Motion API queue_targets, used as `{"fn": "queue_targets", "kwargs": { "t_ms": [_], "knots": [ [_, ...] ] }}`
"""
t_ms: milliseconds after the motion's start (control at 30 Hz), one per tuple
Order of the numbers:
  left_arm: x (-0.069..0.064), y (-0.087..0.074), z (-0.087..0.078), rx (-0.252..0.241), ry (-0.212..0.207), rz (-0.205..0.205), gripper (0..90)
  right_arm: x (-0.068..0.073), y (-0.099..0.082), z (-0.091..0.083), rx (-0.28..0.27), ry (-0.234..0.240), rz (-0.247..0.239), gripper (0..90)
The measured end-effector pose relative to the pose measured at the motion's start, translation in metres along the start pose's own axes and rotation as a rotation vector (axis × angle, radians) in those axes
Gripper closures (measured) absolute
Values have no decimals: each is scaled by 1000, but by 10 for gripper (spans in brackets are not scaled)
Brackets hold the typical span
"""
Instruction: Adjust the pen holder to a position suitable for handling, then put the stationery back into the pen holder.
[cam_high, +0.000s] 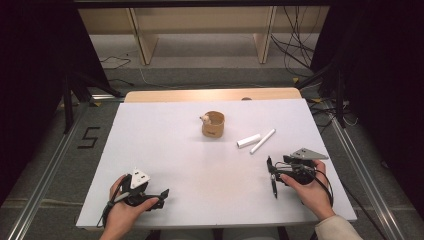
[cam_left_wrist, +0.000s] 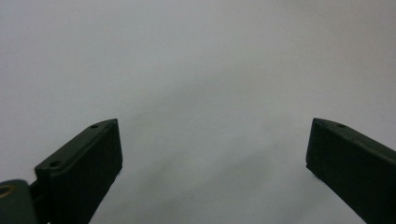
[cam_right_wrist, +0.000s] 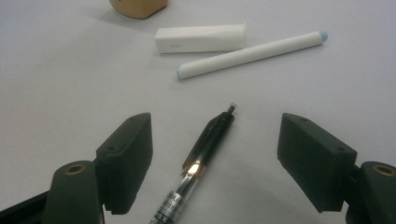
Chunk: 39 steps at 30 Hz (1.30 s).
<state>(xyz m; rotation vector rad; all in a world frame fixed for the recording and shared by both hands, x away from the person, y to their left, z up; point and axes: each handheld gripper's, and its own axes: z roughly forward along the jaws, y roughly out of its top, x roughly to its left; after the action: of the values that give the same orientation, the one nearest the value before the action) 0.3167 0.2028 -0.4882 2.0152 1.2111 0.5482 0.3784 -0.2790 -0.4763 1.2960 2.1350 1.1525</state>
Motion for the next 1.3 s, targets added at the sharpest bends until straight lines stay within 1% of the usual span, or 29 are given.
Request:
{"fn": "queue_targets", "kwargs": {
  "t_ms": [200, 400, 567, 667, 733, 800, 900, 967, 1067, 1133, 1167, 1200, 1233, 1267, 1300],
  "knots": [
    [-1, 0, -1, 3, -2, 5, 33, 0, 0, 0, -7, -2, 0, 273],
    [-1, 0, 0, 1, -1, 0, 33, -1, 1, 0, -19, -6, 4, 273],
    [-1, 0, 0, 4, -2, 4, 33, -1, 1, 0, -15, -4, 2, 274],
    [-1, 0, 0, 3, -4, 6, 32, -2, 2, -2, -21, -7, -5, 293],
    [-1, 1, 0, 0, -6, 2, 32, -3, 4, -2, -22, -18, -11, 304],
    [-1, 1, 1, 0, -8, 2, 32, -3, 6, -2, -25, -28, -25, 366],
    [0, 1, 1, -3, -5, 5, 32, -4, 9, -2, -18, -52, -43, 420],
    [0, 1, 0, -6, -4, 2, 33, -5, 10, -3, -18, -57, -40, 448],
    [0, 1, -1, -10, -1, -5, 33, -6, 11, -3, -14, -57, -42, 506],
    [1, 0, -2, -12, 2, -10, 35, -6, 13, -4, -6, -46, -60, 579],
    [1, 0, -2, -12, 3, -11, 35, -7, 14, -3, 7, -39, -72, 624],
    [1, 0, -2, -12, 3, -11, 36, -7, 14, -3, 7, -39, -72, 624],
    [1, 0, -2, -11, 6, -12, 36, -8, 17, -2, 35, -50, -94, 752],
    [1, 1, -2, -11, 6, -13, 36, -8, 18, -1, 39, -50, -103, 800],
    [0, 1, -2, -12, 5, -15, 36, -9, 21, 0, 45, -56, -115, 867]
  ]
}}
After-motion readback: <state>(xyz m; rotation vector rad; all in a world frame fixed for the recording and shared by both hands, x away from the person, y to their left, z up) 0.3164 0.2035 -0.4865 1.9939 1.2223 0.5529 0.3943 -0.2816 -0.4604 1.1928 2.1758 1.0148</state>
